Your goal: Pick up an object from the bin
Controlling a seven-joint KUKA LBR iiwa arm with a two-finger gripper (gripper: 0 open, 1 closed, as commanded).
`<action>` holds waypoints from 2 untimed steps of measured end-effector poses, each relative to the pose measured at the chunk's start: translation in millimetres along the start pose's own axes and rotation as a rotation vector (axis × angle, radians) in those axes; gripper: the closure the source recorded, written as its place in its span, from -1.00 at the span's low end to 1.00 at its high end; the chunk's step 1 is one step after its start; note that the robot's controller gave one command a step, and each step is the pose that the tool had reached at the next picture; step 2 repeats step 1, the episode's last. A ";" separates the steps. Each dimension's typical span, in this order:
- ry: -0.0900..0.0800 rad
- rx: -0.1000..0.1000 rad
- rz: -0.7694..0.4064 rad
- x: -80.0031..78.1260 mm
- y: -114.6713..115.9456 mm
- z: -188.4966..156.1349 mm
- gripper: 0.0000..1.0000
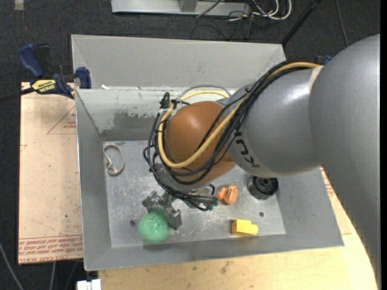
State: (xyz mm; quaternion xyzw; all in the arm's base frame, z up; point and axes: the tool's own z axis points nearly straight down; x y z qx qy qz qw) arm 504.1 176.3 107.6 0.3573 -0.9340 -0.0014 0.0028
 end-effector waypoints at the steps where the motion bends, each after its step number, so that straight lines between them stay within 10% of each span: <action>1: -0.002 0.002 -0.004 25.7 -12.3 -67.7 1.00; 2: -0.002 0.002 -0.004 25.7 -12.3 -67.7 1.00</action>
Offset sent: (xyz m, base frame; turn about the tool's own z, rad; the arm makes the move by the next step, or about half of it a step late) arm 0.0206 -0.0044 0.0906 0.0443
